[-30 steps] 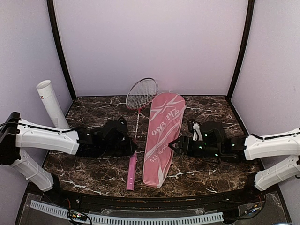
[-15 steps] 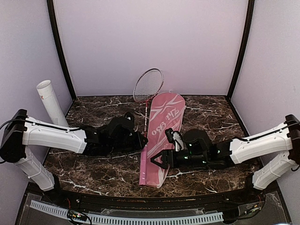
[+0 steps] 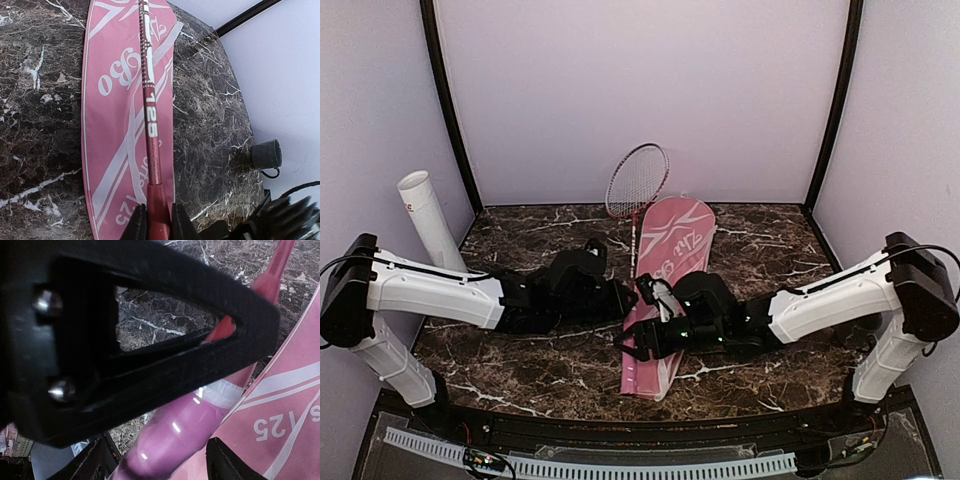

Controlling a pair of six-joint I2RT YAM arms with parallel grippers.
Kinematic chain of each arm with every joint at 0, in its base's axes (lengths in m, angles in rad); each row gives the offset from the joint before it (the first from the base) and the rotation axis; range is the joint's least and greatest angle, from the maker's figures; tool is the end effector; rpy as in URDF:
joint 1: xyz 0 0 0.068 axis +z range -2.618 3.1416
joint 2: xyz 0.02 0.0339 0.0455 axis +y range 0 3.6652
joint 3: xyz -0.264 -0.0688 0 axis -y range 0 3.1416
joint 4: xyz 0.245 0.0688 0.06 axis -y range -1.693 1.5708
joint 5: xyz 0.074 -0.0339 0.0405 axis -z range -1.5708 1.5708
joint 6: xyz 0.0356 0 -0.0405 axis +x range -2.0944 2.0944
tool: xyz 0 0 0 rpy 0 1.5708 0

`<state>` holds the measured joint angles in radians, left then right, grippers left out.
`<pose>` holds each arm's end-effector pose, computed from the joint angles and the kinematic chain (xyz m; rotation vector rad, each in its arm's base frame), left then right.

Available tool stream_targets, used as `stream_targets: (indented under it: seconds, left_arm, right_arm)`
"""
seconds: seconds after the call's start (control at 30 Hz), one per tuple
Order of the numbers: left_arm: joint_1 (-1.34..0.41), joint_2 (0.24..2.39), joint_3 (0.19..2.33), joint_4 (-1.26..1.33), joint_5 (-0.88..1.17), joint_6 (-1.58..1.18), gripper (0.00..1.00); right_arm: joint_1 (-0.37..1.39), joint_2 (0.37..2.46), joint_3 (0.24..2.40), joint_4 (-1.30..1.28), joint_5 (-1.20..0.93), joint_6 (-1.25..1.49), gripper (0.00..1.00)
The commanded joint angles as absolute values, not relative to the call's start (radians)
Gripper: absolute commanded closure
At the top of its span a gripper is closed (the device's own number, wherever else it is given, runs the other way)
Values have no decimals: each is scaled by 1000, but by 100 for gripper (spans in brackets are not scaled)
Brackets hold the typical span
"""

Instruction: Pack up the badminton gear

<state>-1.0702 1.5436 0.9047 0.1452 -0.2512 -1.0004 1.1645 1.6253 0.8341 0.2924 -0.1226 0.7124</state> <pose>0.1713 -0.2947 0.2281 -0.0893 2.2083 -0.9904 0.1325 0.3189 0.1927 -0.6039 2.2477 1.1988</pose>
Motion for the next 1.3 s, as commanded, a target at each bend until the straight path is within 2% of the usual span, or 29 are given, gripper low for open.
stream_targets:
  seconds: [0.0, 0.23, 0.37, 0.53, 0.73, 0.8, 0.93, 1.03, 1.1, 1.27]
  left_arm:
    - [-1081, 1498, 893, 209, -268, -1010, 100]
    - [-1084, 1512, 889, 218, -268, -1014, 100]
    - [-1085, 1517, 889, 220, -266, -1013, 100]
    - [-1085, 1512, 884, 216, -268, -1002, 100]
    - [-1085, 1499, 857, 239, -250, -978, 100]
    - [-1085, 1499, 853, 250, -234, -962, 93]
    - [-1084, 1503, 854, 270, -196, -909, 64]
    - [-1086, 1500, 856, 262, -178, -854, 47]
    - [-1089, 1493, 856, 247, -177, -821, 41]
    - [-1091, 1497, 853, 219, -150, -772, 39]
  right_arm:
    - [1162, 1695, 890, 315, -124, 712, 34]
    - [1139, 1757, 924, 321, -137, 832, 49]
    - [1134, 1756, 917, 330, -149, 864, 61]
    - [1117, 1728, 890, 337, -149, 924, 82]
    - [1100, 1665, 841, 346, -141, 961, 98]
    - [1095, 1643, 829, 337, -135, 970, 100]
    - [1083, 1584, 790, 315, -112, 1002, 100]
    - [1069, 1507, 732, 308, -89, 1027, 100]
    - [1061, 1457, 696, 292, -67, 1033, 100]
    - [1008, 1329, 618, 216, -30, 1023, 100]
